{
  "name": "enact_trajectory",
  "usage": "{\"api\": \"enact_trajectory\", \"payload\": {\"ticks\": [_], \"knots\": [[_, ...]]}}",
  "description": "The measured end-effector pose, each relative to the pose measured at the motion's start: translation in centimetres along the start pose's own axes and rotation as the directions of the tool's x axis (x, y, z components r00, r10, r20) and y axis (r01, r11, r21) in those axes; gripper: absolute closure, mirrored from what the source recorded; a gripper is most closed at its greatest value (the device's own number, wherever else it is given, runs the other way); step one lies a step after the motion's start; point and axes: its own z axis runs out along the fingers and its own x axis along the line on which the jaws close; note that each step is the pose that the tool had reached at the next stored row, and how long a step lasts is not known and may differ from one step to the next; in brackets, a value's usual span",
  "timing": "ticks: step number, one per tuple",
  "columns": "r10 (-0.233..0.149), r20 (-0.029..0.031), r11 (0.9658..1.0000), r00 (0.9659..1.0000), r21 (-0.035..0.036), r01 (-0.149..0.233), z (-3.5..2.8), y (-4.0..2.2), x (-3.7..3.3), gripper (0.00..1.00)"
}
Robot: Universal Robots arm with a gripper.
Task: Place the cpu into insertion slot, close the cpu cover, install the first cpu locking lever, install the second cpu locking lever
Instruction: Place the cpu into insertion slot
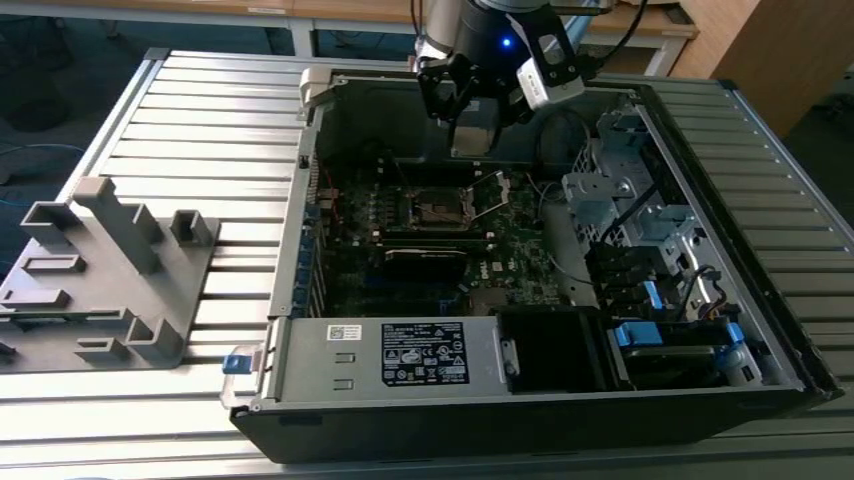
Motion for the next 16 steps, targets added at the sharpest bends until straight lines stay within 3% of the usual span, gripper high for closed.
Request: {"api": "enact_trajectory", "payload": {"ticks": [9,16], "knots": [[0.000,0.0000,1.0000,1.0000,0.0001,0.000,0.40,-0.04,0.01,0.46],[0.000,0.0000,1.0000,1.0000,0.0000,0.000,0.88,-0.09,0.51,0.46]]}}
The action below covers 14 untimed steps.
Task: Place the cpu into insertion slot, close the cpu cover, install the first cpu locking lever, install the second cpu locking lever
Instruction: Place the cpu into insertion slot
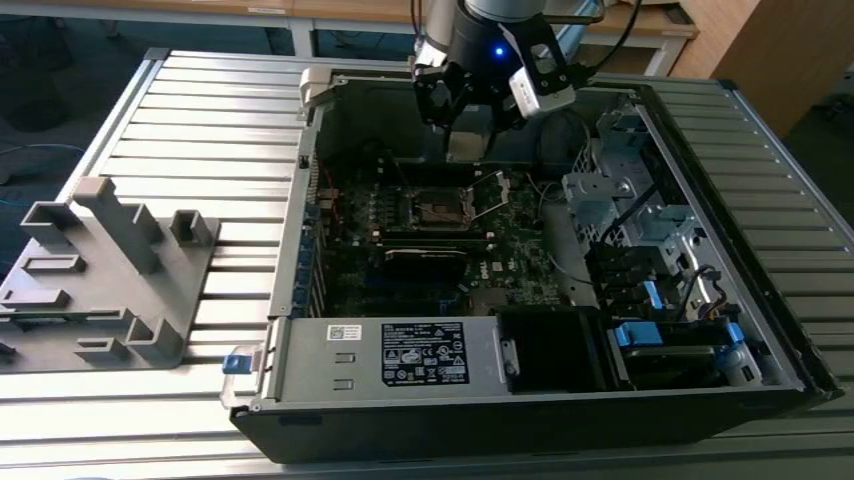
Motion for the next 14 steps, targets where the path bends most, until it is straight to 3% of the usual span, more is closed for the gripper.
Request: {"api": "enact_trajectory", "payload": {"ticks": [7,14], "knots": [[0.000,0.0000,1.0000,1.0000,0.0001,0.000,1.01,-0.10,0.20,0.46],[0.000,0.0000,1.0000,1.0000,0.0000,0.000,1.13,-0.11,0.19,0.46]]}}
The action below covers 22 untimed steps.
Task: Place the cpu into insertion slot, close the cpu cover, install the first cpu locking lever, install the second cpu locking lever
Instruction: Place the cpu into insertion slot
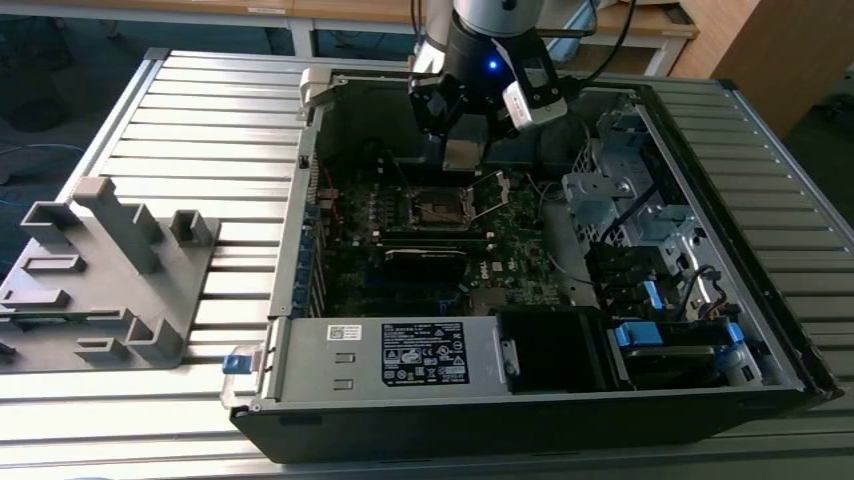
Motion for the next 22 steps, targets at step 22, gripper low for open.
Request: {"api": "enact_trajectory", "payload": {"ticks": [22], "knots": [[-0.002,-0.0002,1.0000,1.0000,0.0004,0.002,0.82,-0.08,-0.01,0.46]]}}
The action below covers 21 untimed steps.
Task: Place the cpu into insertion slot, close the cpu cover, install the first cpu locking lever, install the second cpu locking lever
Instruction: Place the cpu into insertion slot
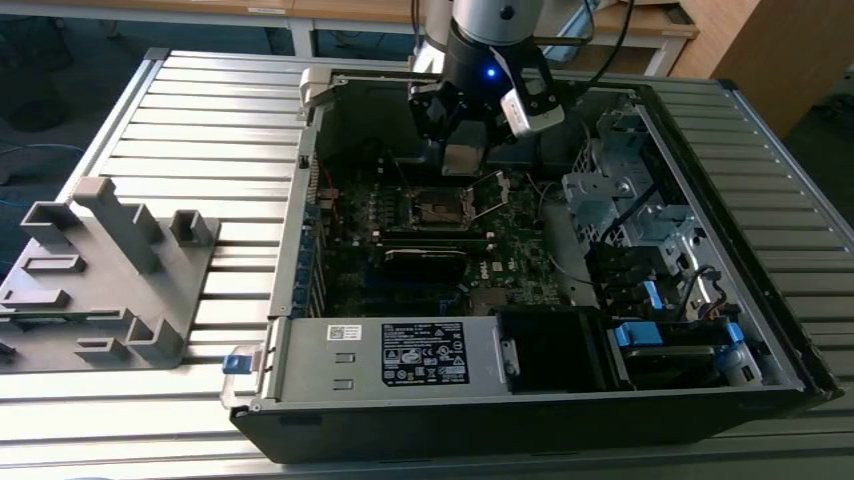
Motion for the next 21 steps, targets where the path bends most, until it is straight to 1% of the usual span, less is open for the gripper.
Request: {"api": "enact_trajectory", "payload": {"ticks": [5,13,17,21], "knots": [[-0.001,0.0000,1.0000,1.0000,0.0008,0.001,0.38,-0.04,-0.01,0.46],[-0.002,-0.0002,1.0000,1.0000,0.0009,0.002,1.61,-0.14,-0.02,0.46],[-0.002,-0.0001,1.0000,1.0000,0.0012,0.002,1.79,-0.16,-0.02,0.46],[-0.002,-0.0001,1.0000,1.0000,0.0012,0.002,2.32,-0.21,-0.01,0.46]]}}
